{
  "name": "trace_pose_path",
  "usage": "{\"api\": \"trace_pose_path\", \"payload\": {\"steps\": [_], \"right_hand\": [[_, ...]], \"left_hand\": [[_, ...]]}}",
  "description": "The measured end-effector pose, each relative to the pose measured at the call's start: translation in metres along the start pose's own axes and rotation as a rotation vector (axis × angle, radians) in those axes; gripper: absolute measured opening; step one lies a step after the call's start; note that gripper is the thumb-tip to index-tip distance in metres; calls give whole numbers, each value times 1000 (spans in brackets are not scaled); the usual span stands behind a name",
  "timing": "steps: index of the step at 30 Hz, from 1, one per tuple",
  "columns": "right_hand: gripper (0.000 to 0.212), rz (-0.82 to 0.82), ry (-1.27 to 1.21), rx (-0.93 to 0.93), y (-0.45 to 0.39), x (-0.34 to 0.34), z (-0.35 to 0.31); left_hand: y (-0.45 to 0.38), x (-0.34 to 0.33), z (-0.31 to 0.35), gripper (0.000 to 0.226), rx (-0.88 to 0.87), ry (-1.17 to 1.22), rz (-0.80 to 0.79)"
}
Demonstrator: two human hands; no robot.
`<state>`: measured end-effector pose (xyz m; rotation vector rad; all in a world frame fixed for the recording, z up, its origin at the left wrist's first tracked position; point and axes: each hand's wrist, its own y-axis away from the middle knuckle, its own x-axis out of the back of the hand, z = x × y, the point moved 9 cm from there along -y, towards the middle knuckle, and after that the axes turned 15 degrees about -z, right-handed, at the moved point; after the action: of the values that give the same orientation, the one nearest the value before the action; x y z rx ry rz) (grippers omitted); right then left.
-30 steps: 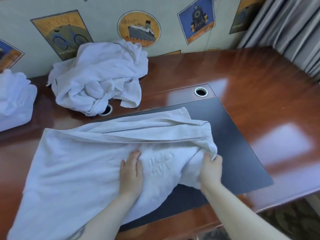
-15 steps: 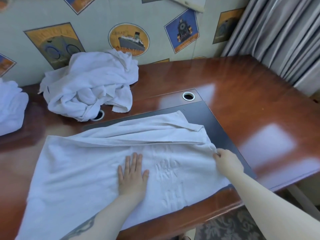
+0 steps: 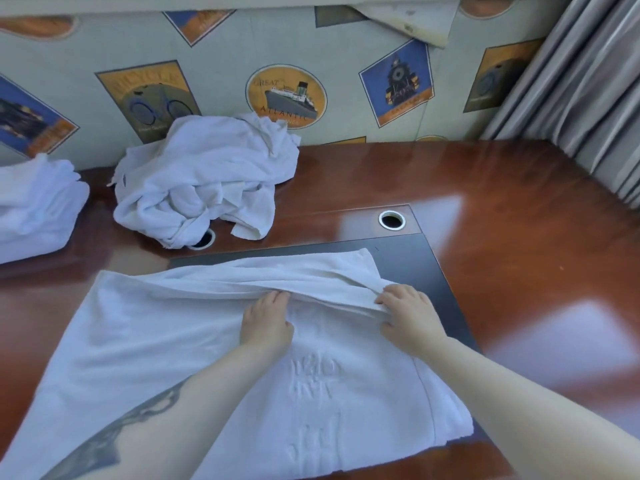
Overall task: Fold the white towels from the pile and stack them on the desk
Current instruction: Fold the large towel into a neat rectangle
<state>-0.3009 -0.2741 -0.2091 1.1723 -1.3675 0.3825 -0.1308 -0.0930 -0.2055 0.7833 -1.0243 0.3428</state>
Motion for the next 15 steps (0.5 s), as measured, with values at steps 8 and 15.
{"api": "trace_pose_path", "payload": {"steps": [8, 15], "right_hand": [[11, 316, -461, -58, 6, 15, 25], [19, 218, -216, -50, 1, 9, 24]], "left_hand": [[-19, 13, 37, 44, -153, 20, 160], [-52, -9, 52, 26, -249, -116, -30]]}}
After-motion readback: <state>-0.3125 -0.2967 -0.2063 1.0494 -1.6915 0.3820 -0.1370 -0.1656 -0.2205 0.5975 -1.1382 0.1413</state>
